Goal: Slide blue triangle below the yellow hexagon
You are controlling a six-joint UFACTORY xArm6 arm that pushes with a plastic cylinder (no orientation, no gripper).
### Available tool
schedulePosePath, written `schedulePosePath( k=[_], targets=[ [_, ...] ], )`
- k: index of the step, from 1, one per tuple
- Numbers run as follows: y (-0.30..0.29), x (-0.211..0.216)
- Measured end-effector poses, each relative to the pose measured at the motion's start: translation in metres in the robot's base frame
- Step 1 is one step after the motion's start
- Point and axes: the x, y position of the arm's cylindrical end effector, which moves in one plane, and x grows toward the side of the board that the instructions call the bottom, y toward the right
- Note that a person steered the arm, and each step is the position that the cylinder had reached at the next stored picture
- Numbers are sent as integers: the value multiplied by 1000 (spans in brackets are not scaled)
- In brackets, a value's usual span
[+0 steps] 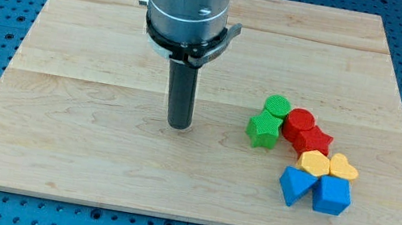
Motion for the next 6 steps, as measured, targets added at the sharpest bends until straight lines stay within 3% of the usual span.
schedulePosePath(
  k=[4,6],
  targets=[
    [27,43],
    [158,85]
  ],
)
